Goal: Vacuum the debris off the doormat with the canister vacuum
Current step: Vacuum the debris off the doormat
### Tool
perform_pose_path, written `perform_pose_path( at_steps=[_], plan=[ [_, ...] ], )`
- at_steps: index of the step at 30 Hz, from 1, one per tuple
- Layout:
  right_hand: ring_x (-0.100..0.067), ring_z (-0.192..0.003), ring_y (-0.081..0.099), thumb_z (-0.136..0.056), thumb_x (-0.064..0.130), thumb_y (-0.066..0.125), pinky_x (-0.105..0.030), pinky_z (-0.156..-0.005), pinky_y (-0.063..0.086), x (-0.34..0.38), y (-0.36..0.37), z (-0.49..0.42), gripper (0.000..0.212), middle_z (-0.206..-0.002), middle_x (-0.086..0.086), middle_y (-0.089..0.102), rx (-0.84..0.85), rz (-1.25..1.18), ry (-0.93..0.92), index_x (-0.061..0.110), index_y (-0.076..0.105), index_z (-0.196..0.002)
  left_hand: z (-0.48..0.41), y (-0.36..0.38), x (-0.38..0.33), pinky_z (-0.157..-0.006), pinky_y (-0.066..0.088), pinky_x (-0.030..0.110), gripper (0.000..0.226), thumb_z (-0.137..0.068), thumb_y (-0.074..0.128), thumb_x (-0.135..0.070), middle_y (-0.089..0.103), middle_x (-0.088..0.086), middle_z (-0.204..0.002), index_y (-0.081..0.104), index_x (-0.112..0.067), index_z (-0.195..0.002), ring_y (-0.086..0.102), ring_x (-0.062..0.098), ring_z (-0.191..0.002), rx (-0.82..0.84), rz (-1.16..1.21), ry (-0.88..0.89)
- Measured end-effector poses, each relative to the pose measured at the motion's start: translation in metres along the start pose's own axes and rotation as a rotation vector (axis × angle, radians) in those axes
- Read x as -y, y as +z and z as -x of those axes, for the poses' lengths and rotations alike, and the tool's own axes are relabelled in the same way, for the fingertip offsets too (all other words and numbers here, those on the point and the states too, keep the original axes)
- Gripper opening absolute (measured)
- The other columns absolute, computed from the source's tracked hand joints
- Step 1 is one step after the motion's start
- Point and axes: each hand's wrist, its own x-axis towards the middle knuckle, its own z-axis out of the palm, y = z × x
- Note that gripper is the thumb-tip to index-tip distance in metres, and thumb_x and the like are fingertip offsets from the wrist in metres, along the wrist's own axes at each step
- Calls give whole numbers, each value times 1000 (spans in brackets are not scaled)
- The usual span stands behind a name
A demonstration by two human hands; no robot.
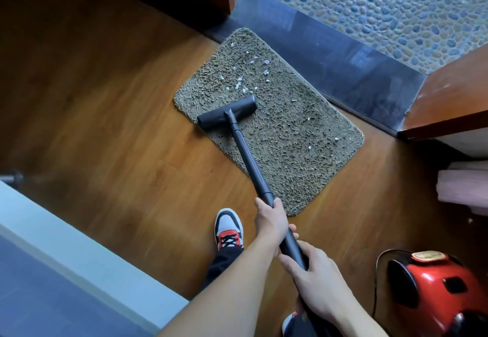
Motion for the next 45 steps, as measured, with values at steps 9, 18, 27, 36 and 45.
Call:
perform_pose_path(
  at_steps=[9,18,27,36,45],
  plan=[
    [-32,-42,67,-98,34,61,-28,-43,50,40,7,-18,12,-53,6,55,20,-88,16,29,62,-87,-21,-22,-30,-46,52,29,37,-105,38,-33,52,6,-74,32,-16,-137,53,13,-38,-7,-17,8],
    [-33,-40,63,-99,30,62,-35,-37,50,72,7,-49,19,-59,-5,56,12,-166,20,13,57,-92,-44,-34,-70,-45,50,29,38,-105,38,-31,50,7,-66,30,-15,-138,51,16,-38,-37,22,64],
    [-32,-39,59,-98,23,59,-30,-37,44,48,-4,-41,22,-60,-9,49,64,-157,69,12,49,-82,-35,-16,-57,-41,52,30,27,-106,35,-30,52,12,-91,30,-15,-128,55,19,-48,-21,-34,-31],
    [-27,-43,62,-94,30,63,-30,-44,45,-38,-14,6,14,-57,-1,54,125,-87,87,22,61,-82,1,27,33,-48,55,33,22,-105,33,-34,52,14,-95,30,-17,-119,56,20,-48,17,-27,-87],
    [-8,-55,44,-91,27,72,-29,-61,38,-108,-36,47,10,-59,7,50,65,-85,38,20,73,-84,52,71,81,-58,62,49,20,-104,36,-31,51,13,-90,31,-17,-117,57,23,-46,18,-28,-66]
  ],
)
